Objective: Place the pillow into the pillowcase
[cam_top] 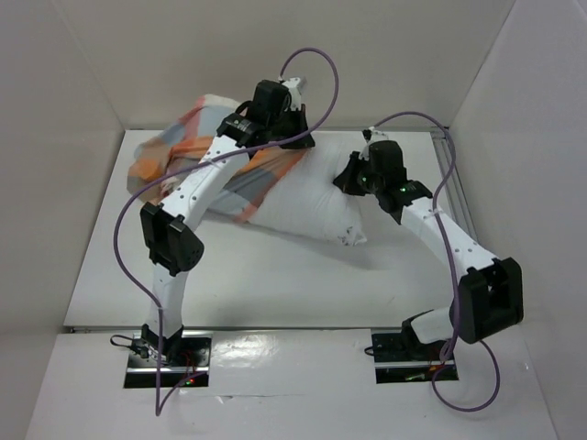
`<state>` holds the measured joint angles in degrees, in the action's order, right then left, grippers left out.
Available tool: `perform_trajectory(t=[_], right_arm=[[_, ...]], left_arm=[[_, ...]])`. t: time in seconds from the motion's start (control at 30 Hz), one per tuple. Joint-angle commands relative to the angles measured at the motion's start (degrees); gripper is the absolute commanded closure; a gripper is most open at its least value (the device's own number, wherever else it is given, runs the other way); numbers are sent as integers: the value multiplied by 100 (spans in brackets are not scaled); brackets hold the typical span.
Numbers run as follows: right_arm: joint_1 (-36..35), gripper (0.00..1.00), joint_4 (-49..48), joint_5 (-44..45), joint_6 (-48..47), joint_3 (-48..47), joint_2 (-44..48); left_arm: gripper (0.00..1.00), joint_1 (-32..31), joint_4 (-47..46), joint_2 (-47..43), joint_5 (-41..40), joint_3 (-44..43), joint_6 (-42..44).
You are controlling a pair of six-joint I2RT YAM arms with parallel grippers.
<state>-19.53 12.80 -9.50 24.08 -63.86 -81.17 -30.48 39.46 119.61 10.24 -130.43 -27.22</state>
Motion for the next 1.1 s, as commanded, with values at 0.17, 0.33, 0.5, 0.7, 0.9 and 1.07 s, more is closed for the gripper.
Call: perform_trajectory(t=[0.17,0.33,0.5,0.7,0.9,1.07], right_arm=[[-350,100,-1122,-89,194,294,162],[45,100,-667,369,19,427,76],[808,100,-427,449,18,488,-40],[943,0,-129,737,-34,216,91],[687,0,442,1590,-140,-600,303],[635,0,610,1653,-263,-1120,251]], left_arm=[[100,-925,-1995,-535,1660,937,-1427],[78,-715,-1443,-54,928,600,-1154],[18,-556,-413,-146,-130,-239,-339],[18,-380,-1343,-2247,-3068,3164,349],[19,235,-2766,-2829,-3712,5834,-37],[12,358,-3733,-2487,-4091,6740,-169]])
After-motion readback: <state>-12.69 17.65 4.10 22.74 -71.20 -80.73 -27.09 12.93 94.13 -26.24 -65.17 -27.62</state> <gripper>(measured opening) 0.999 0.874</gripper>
